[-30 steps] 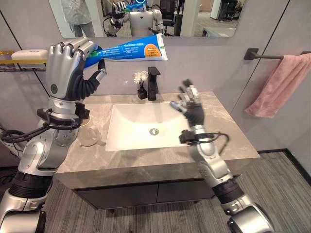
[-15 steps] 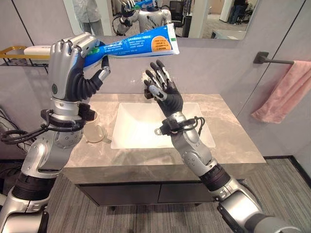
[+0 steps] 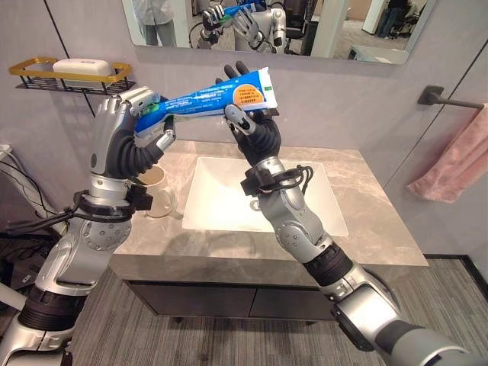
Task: Put brush and paste in cup on sink, flatten towel.
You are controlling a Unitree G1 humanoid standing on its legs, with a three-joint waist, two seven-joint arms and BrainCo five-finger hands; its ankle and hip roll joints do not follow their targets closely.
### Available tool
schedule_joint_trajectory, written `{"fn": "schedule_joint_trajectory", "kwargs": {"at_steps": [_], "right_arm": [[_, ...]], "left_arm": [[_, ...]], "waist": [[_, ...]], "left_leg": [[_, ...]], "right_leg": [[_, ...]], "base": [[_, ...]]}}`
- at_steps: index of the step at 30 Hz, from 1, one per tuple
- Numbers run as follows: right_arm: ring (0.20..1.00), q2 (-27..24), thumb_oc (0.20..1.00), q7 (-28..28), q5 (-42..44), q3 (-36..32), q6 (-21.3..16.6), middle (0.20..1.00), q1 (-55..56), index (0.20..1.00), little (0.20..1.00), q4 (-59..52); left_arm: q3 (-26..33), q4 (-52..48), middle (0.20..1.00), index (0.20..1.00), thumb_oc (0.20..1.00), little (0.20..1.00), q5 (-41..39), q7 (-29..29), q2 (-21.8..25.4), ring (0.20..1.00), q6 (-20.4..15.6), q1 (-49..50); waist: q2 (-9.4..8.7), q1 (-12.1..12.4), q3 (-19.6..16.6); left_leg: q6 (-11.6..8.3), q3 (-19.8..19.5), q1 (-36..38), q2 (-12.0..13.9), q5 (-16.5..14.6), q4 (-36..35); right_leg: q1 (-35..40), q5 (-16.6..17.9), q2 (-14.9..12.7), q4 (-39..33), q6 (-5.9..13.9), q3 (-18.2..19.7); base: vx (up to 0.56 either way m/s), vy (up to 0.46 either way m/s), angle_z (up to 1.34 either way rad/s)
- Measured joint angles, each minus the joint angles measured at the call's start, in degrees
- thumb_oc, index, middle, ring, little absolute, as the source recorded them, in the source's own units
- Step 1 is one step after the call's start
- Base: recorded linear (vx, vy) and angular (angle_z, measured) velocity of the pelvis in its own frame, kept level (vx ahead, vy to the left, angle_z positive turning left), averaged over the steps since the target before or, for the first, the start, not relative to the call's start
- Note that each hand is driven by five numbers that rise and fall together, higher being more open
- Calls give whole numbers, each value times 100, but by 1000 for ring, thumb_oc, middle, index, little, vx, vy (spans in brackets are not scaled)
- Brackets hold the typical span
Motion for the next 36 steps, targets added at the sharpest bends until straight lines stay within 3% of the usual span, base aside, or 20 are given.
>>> {"fn": "schedule_joint_trajectory", "kwargs": {"at_steps": [17,19,20,21,23,24,25,26,32,34,36], "right_arm": [[1000,148,1000,9,514,11,-18,1000,8,1000,1000,224],[843,162,843,9,519,10,-18,843,8,843,843,224],[802,163,802,9,520,10,-18,802,8,802,802,224],[564,164,564,9,520,10,-18,564,8,564,564,224],[454,175,454,22,551,10,-18,454,8,454,454,225],[335,181,335,40,560,10,-20,335,9,335,335,225],[304,196,304,76,570,10,-23,304,10,304,304,228],[200,230,200,122,623,13,-23,200,20,200,200,241],[200,356,200,101,667,10,-24,200,21,200,200,293],[200,384,200,96,669,10,-24,200,21,200,200,379],[200,417,200,56,670,9,-24,200,26,200,200,412]], "left_arm": [[-447,49,200,200,200,200,-673,-413,-224,200,30,-7],[-446,51,200,200,200,200,-680,-457,-224,200,52,-7],[-447,71,200,200,200,200,-682,-471,-224,200,54,-6],[-447,102,200,200,200,200,-682,-476,-224,200,62,-3],[-447,113,200,200,200,200,-682,-493,-224,200,105,0],[-447,116,200,200,200,200,-682,-501,-224,200,108,0],[-446,119,200,200,200,200,-684,-509,-224,200,116,8],[-446,119,200,200,200,200,-685,-515,-224,200,127,27],[-464,97,200,200,200,200,-822,-612,-252,200,196,146],[-503,81,1000,1000,1000,1000,-834,-640,-270,1000,169,220],[-532,84,1000,1000,1000,1000,-835,-636,-344,1000,181,271]], "waist": [[6,-15,4],[6,-15,4],[7,-12,4],[8,-12,5],[8,-12,5],[9,-10,5],[11,-7,7],[12,-11,7],[18,-4,11],[18,-6,11],[35,-3,22]], "left_leg": [[1,-4,6,-1,2,1],[1,-4,10,-2,2,1],[1,-4,13,-2,2,1],[1,-3,15,-1,2,1],[2,-3,16,-2,2,1],[2,-3,16,-1,2,1],[2,-3,15,-1,2,1],[2,-4,16,-1,2,1],[2,-24,12,-5,2,1],[2,-34,10,-3,3,1],[5,-101,-6,-5,9,1]], "right_leg": [[8,1,1,1,0,-5],[11,1,1,1,0,-5],[14,1,1,1,0,-5],[16,1,1,1,0,-5],[17,1,0,1,-1,-4],[18,1,0,1,-1,-5],[18,1,0,0,-1,-5],[18,1,0,1,-1,-5],[26,0,-6,1,-2,-21],[27,-3,-4,1,-6,-30],[48,-5,-10,1,-8,-93]], "base": [[0,0,0],[0,0,0],[0,0,0],[0,0,0],[0,0,0],[0,0,0],[0,0,0],[0,0,0],[0,0,0],[-4,-1,2],[-9,-3,15]]}}
